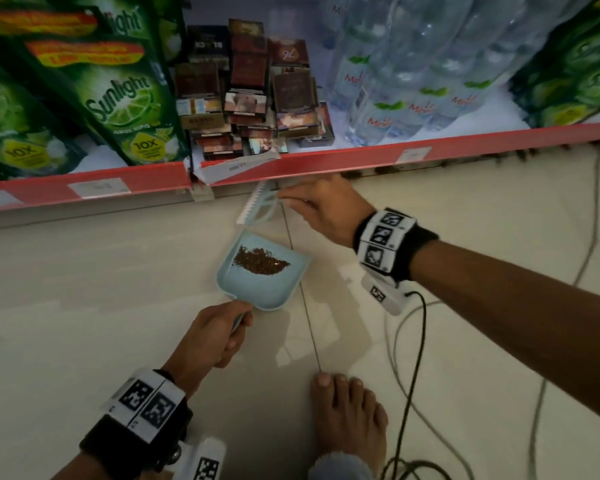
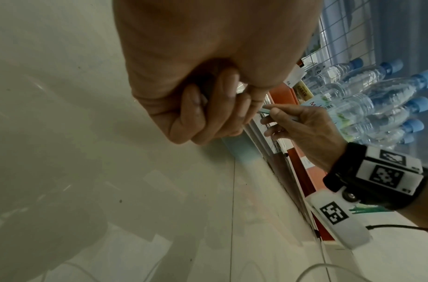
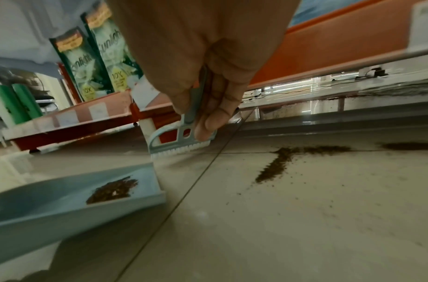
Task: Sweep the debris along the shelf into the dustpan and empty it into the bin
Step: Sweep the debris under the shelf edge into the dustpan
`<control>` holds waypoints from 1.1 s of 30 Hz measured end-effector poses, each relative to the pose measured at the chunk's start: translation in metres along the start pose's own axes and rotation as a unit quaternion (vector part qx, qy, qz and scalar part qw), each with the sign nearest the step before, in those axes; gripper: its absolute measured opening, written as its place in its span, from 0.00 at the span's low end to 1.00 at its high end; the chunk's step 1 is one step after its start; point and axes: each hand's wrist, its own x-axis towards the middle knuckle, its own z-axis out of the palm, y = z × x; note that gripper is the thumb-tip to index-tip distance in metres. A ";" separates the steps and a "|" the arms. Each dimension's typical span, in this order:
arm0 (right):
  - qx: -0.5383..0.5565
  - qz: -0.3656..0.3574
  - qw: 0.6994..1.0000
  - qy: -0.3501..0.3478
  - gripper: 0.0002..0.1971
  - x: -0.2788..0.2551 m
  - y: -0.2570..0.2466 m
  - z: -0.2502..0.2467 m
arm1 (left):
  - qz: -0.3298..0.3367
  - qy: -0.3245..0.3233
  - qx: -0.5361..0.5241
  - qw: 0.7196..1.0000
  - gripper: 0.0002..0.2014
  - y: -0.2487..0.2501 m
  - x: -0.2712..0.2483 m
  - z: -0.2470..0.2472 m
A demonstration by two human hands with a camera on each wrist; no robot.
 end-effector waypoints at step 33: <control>-0.220 0.192 0.955 -0.045 0.11 -0.047 0.052 -0.031 | 0.030 0.002 0.057 0.998 0.14 0.035 0.011 0.014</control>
